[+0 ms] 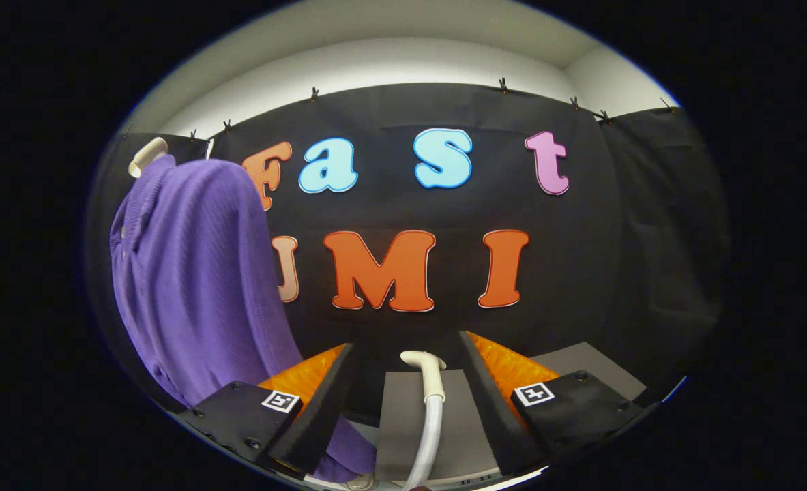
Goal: Iron the clothes twice with a garment steamer, once on the left side and once on the right side.
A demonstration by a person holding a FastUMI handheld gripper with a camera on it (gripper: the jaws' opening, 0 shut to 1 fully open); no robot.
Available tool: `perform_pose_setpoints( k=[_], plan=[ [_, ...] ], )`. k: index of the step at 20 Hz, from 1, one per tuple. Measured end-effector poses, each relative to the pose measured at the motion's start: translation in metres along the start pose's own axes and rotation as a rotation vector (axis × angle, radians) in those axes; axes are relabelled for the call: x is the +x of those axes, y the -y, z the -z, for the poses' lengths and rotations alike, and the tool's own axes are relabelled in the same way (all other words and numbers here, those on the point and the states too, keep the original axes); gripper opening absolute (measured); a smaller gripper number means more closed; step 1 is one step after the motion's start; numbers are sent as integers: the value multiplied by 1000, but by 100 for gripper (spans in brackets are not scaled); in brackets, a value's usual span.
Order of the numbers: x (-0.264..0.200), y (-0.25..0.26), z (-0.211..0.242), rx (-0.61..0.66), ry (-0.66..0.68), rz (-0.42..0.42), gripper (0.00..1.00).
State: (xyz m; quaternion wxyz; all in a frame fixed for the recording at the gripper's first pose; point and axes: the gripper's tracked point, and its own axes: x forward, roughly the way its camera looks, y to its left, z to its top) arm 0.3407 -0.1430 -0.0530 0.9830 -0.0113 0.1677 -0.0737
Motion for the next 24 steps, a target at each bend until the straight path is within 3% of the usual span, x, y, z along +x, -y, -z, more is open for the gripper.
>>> perform_pose_setpoints(
  k=[5, 11, 24],
  plan=[
    [81, 20, 53, 53, -171, 29, 99],
    [138, 34, 110, 127, -344, 30, 97],
    [160, 30, 172, 192, -559, -30, 90]
  ],
)
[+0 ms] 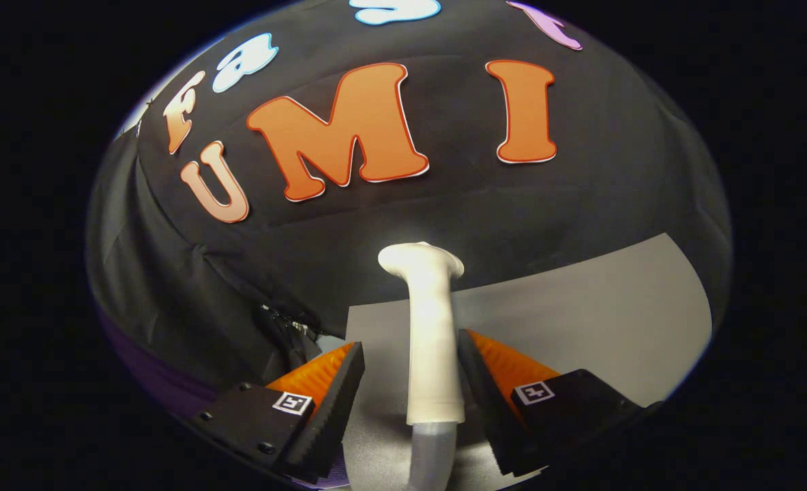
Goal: Iron the clothes twice with a garment steamer, once on the left side and once on the right side.
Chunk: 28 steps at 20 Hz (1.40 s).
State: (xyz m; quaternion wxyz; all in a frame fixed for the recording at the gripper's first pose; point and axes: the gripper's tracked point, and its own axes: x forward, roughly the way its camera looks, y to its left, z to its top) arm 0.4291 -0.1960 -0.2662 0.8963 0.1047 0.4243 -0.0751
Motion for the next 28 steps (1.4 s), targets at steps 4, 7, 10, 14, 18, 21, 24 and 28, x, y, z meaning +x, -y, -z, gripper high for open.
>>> perform_pose_setpoints(
  k=[4, 7, 10, 14, 18, 21, 24, 28],
  plan=[
    [10, 3, 3, 29, -22, 0, 73],
    [11, 14, 11, 31, -56, 31, 53],
    [19, 9, 14, 56, -64, 13, 44],
    [12, 11, 11, 62, -20, 22, 37],
    [-10, 11, -3, 40, 63, 34, 37],
    [-29, 11, -14, 15, 140, 65, 37],
    [-58, 9, -20, 14, 219, 92, 37],
    [-100, 12, -23, 8, 326, 140, 37]
  ],
)
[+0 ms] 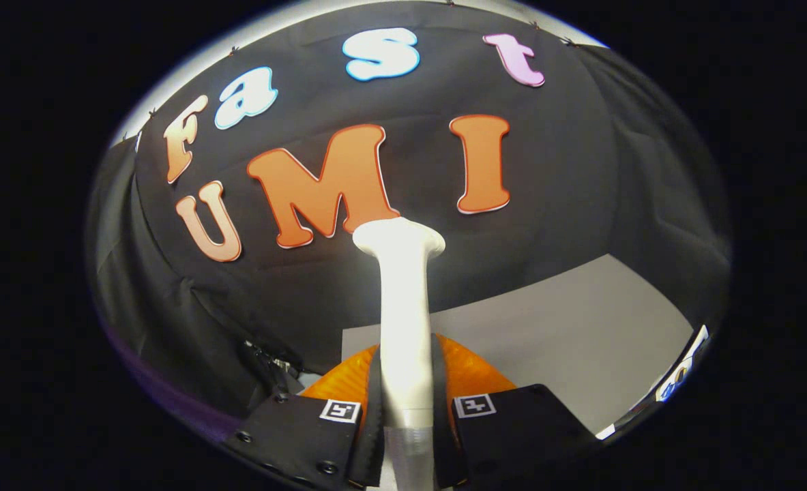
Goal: Iron the clothes twice with a garment steamer, once on the left side and once on the right side.
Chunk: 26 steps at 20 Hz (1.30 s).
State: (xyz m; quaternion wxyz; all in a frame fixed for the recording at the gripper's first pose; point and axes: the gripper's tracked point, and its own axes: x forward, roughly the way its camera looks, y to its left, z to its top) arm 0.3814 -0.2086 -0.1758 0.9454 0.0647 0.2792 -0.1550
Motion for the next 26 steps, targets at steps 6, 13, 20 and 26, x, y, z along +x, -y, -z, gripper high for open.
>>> perform_pose_setpoints(
  k=[6, 13, 20, 26],
  plan=[
    [-77, 13, -12, -14, 127, 58, 37],
    [-192, 17, -9, -23, 262, 25, 36],
    [-307, 22, 18, -59, 364, 10, 36],
    [-395, 22, 57, -81, 429, 5, 36]
  ],
)
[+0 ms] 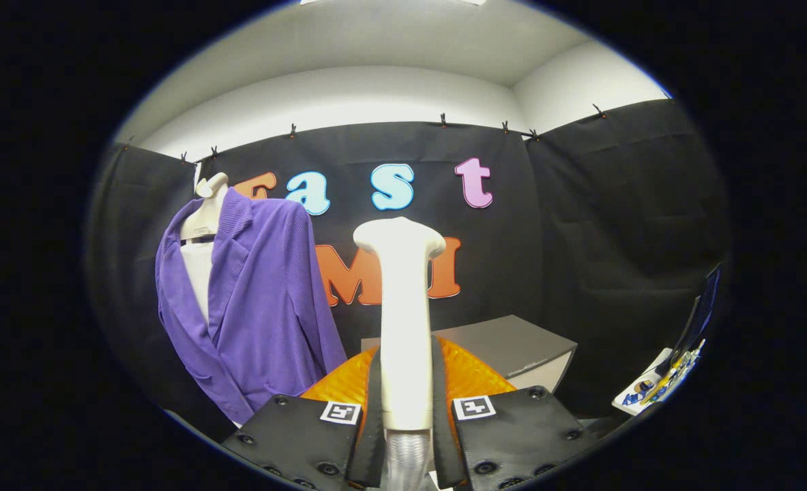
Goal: Iron the clothes twice with a garment steamer, once on the left side and once on the right side.
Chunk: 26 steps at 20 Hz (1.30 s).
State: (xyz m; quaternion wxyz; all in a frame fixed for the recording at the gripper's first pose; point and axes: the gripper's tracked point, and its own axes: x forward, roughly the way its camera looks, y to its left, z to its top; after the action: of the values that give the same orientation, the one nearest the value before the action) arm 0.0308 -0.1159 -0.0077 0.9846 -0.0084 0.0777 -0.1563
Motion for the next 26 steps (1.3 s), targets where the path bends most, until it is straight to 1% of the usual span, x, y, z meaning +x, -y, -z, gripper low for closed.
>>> perform_pose_setpoints(
  k=[4, 8, 12, 17, 20, 26],
  plan=[
    [-38, -12, 11, 11, 24, -14, 36],
    [-66, -26, 18, -13, 59, 3, 36],
    [-89, -56, 26, 5, 86, 14, 36],
    [-101, -102, 39, -24, 87, 16, 36],
    [-105, -128, 37, -40, 101, 14, 36],
    [-103, -190, 43, -55, 118, -57, 36]
  ],
)
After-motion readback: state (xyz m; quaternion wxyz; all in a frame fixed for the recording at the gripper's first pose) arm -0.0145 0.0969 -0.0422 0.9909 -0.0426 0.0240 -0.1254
